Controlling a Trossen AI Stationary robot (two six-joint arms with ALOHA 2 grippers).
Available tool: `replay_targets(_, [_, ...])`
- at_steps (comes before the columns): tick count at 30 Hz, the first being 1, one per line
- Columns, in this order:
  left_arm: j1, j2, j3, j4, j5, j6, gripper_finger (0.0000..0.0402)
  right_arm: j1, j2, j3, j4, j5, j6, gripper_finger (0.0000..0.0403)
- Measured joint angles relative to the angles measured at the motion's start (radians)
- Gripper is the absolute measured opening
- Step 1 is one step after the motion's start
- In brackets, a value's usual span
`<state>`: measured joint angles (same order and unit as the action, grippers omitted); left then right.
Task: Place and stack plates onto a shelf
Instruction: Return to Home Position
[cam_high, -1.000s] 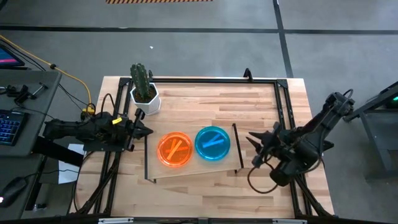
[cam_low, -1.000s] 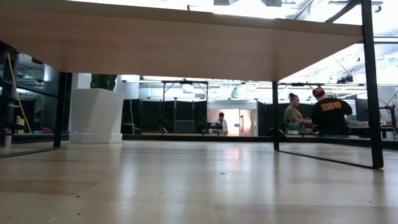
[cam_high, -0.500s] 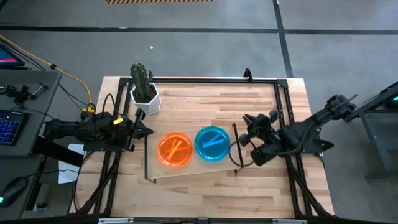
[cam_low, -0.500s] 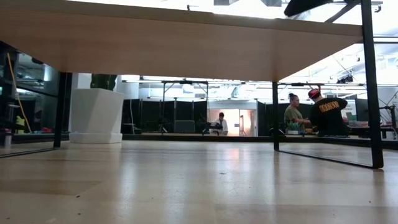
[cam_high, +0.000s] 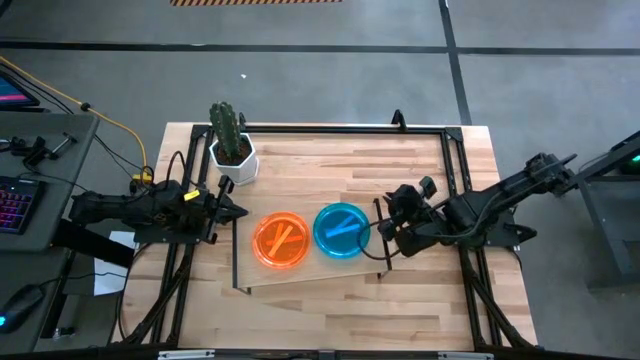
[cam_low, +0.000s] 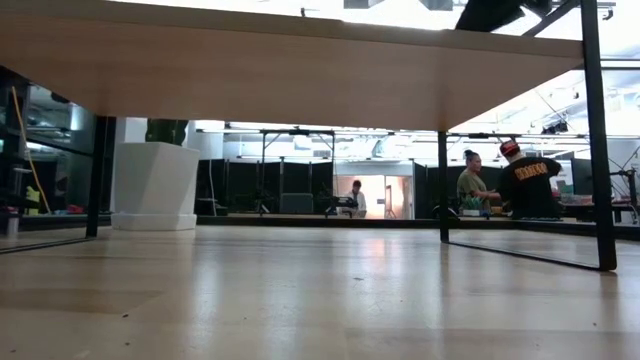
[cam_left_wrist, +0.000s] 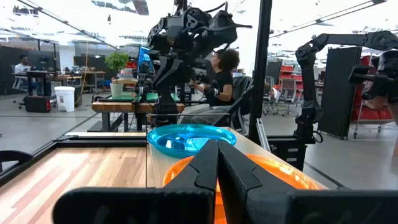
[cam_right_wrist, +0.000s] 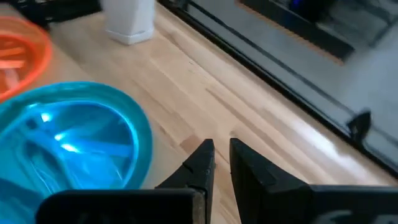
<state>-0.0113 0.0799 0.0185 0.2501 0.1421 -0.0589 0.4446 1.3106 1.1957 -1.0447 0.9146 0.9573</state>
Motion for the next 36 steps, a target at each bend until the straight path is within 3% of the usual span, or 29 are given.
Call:
replay_targets(6, [0.0, 0.0, 0.0, 0.0, 0.0, 0.0, 0.0, -0.003, 0.003, 0.0, 0.113, -0.094, -0.244, 0.003])
replay_targets(10, [0.0, 0.0, 0.0, 0.0, 0.0, 0.0, 0.0, -0.006, 0.003, 0.0, 0.177, -0.185, -0.358, 0.0014])
replay_targets(17, [0.0, 0.0, 0.0, 0.0, 0.0, 0.0, 0.0, -0.032, -0.004, -0.004, 0.302, -0.257, -0.528, 0.0002])
replay_targets(20, [0.0, 0.0, 0.0, 0.001, 0.0, 0.001, 0.0, -0.075, -0.052, -0.099, 0.47, -0.362, -0.618, 0.0001])
replay_targets(23, [0.0, 0.0, 0.0, 0.001, 0.0, 0.0, 0.0, -0.136, -0.142, -0.249, 0.672, -0.512, -0.717, 0.0])
replay_targets(25, [0.0, 0.0, 0.0, 0.0, 0.0, 0.001, 0.0, -0.179, -0.227, -0.326, 0.755, -0.557, -0.752, 0.0])
replay_targets(30, [0.0, 0.0, 0.0, 0.001, 0.0, 0.001, 0.0, -0.241, -0.501, -0.441, 0.793, -0.56, -0.788, 0.0])
replay_targets(36, [0.0, 0.0, 0.0, 0.0, 0.0, 0.0, 0.0, -0.235, -0.823, -0.646, 0.88, -0.611, -0.791, 0.0])
